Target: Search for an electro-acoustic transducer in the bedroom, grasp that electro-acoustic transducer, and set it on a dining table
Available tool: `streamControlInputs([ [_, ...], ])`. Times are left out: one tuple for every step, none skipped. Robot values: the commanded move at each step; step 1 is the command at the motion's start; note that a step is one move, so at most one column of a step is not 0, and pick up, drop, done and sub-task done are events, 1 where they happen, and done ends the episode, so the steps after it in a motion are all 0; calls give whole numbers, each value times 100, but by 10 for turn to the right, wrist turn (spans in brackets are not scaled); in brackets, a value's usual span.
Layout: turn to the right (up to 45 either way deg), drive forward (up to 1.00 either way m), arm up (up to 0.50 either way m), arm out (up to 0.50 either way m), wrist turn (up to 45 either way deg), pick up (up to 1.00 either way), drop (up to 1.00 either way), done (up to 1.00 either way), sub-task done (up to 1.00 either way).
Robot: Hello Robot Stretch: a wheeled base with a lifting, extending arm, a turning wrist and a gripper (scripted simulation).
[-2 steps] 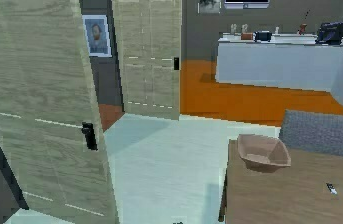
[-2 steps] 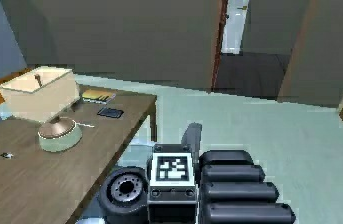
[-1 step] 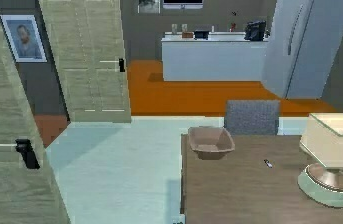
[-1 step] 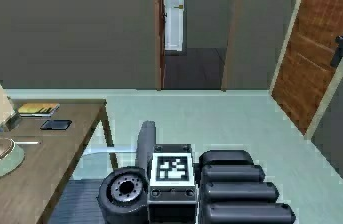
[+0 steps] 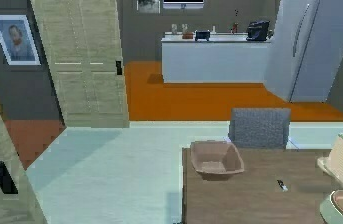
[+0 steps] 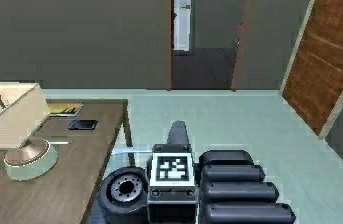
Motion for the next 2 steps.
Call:
streamControlInputs([
  [-360, 0, 0, 0, 0, 0, 0, 0, 0],
  [0, 0, 0, 48, 0, 0, 0, 0, 0],
])
